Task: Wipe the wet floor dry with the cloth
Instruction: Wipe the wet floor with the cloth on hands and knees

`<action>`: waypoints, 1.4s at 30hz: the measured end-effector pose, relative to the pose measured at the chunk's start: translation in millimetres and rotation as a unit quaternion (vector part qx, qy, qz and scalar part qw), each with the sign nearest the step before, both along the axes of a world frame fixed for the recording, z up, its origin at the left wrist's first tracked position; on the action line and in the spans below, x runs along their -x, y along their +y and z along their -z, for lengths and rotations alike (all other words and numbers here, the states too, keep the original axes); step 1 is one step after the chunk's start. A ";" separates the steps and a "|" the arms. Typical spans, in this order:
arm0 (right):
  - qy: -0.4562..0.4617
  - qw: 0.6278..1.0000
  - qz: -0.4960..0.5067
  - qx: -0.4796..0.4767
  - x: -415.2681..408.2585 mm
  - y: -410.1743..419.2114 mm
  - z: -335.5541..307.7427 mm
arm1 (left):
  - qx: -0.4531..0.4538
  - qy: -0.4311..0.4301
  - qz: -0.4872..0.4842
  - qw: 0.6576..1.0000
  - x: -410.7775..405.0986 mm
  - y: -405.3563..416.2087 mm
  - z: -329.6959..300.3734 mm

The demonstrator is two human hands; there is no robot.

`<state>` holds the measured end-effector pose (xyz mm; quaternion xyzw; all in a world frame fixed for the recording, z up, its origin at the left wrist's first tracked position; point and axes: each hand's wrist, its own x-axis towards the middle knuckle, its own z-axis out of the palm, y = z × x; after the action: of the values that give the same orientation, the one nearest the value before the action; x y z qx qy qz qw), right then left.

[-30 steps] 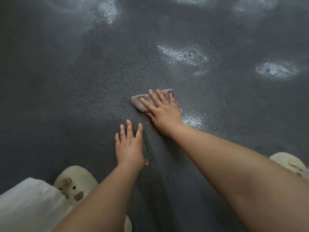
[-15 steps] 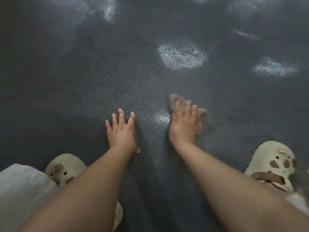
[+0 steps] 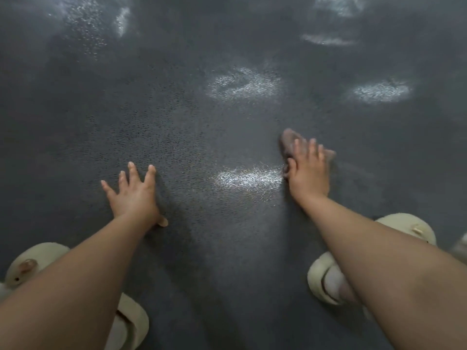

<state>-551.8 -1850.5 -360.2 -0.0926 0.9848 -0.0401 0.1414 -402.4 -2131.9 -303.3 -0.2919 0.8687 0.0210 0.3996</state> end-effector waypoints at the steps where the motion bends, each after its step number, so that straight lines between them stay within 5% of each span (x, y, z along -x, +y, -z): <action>1: -0.008 0.998 0.067 -0.009 1.2 6.0 -1.6 | 0.008 -0.004 0.008 1.000 1.3 1.7 -0.9; 5: -0.049 0.991 0.123 0.015 -34.7 -24.4 -11.1 | 0.054 -0.043 0.073 0.995 7.4 11.6 -4.6; 10: -0.063 0.990 -0.110 0.060 -111.1 -62.2 -13.6 | 0.081 -0.033 0.195 0.977 19.7 39.7 -12.4; 16: -0.104 0.943 -0.310 0.061 -98.8 -36.9 -5.0 | -0.012 0.096 0.174 0.980 40.8 97.1 -9.0; 21: -0.064 0.976 -0.208 0.030 -49.3 5.5 -10.4 | -0.063 0.089 0.156 0.982 38.3 141.9 -9.9; 29: -0.044 0.985 0.164 -0.021 -20.4 65.8 -12.2 | -0.080 0.088 0.237 0.964 48.5 205.5 1.7; 35: -0.018 1.000 0.009 0.009 -68.5 47.0 -4.8 | -0.046 0.062 0.240 0.968 62.6 227.1 8.6; 40: -0.036 0.985 -0.170 0.017 -19.4 82.2 -1.1 | -0.043 0.030 0.246 0.968 65.9 226.2 7.5; 42: -0.047 0.987 -0.152 0.008 7.4 94.1 -4.2 | -0.048 0.025 0.247 0.967 66.8 224.9 5.8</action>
<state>-559.2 -1756.4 -356.0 -0.2400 0.9513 -0.0304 0.1908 -469.2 -1907.1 -309.1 -0.0480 0.9214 -0.0298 0.3845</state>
